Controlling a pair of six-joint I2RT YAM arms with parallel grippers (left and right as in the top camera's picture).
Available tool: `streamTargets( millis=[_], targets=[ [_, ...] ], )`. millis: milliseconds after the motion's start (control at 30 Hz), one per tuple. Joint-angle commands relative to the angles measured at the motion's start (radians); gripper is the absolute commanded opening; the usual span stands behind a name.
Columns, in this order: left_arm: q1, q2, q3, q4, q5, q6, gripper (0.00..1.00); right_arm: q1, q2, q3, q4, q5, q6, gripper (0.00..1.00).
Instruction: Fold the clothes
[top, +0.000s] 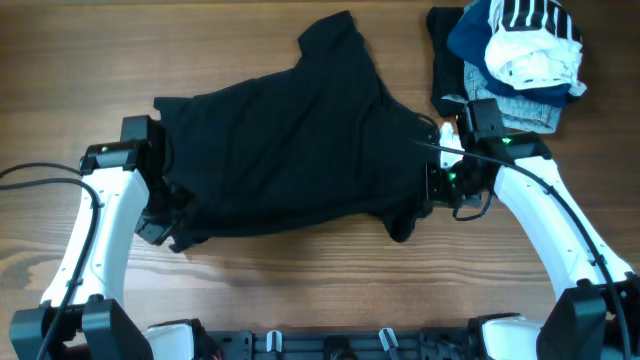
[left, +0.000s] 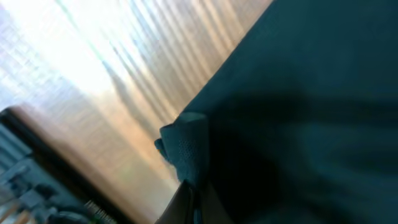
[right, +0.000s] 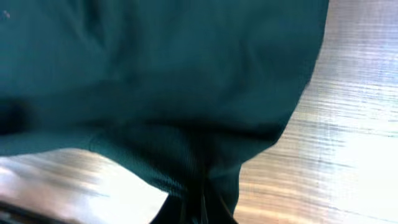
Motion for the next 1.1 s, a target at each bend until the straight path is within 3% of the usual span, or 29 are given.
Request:
streamTargets(
  millis=[0, 267, 533, 733, 800, 900, 967, 1000, 1067],
  targets=[
    [0.001, -0.014, -0.001, 0.076, -0.008, -0.024, 0.04, 0.006, -0.023, 0.04, 0.102, -0.016, -0.008, 0.04],
    [0.001, -0.014, -0.001, 0.29, -0.042, -0.023, 0.04, 0.006, 0.003, 0.043, 0.376, -0.011, -0.008, 0.04],
    [-0.003, 0.006, -0.003, 0.438, -0.042, 0.043, 0.04, 0.006, 0.084, 0.043, 0.516, 0.011, -0.008, 0.04],
    [-0.003, 0.137, -0.003, 0.597, -0.042, 0.056, 0.04, 0.006, 0.185, 0.043, 0.605, 0.007, -0.026, 0.07],
    [-0.003, 0.181, -0.003, 0.623, -0.041, 0.055, 0.13, 0.006, 0.194, 0.043, 0.62, 0.007, -0.025, 0.07],
    [-0.002, 0.235, -0.003, 0.639, -0.042, 0.056, 0.36, 0.006, 0.193, 0.05, 0.634, 0.006, -0.023, 0.12],
    [-0.002, 0.248, -0.003, 0.646, -0.042, 0.061, 0.55, 0.006, 0.192, 0.077, 0.626, 0.007, -0.025, 0.31],
    [-0.002, 0.248, -0.003, 0.658, -0.041, 0.086, 0.58, 0.006, 0.192, 0.094, 0.616, 0.007, -0.026, 0.33],
    [-0.002, 0.247, -0.003, 0.707, -0.038, 0.19, 0.75, 0.006, 0.192, 0.161, 0.571, 0.007, -0.027, 0.4]
  ],
)
